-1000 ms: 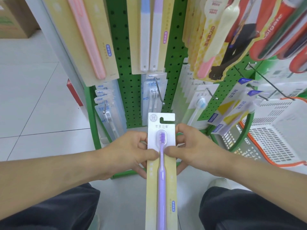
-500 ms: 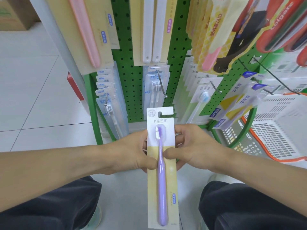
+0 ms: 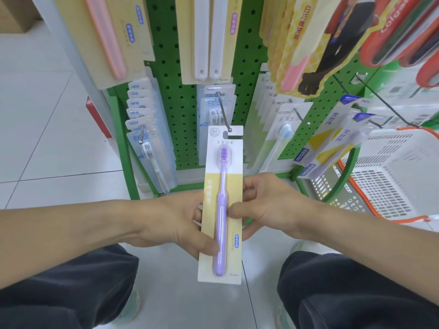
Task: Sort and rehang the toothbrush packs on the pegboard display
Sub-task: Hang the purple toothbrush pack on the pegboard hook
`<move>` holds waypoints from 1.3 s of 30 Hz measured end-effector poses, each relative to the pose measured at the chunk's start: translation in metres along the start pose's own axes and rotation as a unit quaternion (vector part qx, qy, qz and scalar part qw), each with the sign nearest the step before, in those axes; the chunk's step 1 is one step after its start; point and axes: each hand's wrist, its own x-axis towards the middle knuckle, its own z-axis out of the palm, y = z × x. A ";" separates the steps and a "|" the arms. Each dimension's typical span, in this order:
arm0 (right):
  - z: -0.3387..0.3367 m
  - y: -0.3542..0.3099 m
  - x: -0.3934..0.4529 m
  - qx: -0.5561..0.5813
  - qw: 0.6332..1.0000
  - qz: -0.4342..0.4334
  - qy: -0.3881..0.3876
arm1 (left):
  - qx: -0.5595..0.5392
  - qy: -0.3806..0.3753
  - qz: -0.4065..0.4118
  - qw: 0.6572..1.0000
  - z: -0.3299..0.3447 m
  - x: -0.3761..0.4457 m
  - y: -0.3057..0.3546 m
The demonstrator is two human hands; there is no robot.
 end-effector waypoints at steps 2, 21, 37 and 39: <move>-0.002 -0.002 0.001 0.026 1.000 0.003 0.016 | 0.008 -0.004 -0.001 1.000 0.000 0.000 -0.002; -0.002 -0.002 0.003 0.105 0.994 0.016 0.026 | 0.016 0.055 -0.032 0.998 0.007 -0.005 -0.006; 0.005 -0.002 0.000 0.016 1.000 -0.015 -0.006 | -0.032 0.167 -0.011 0.985 0.020 -0.007 0.003; 0.006 -0.002 -0.001 0.011 1.000 -0.010 -0.019 | -0.038 0.200 0.012 0.979 0.022 -0.008 0.002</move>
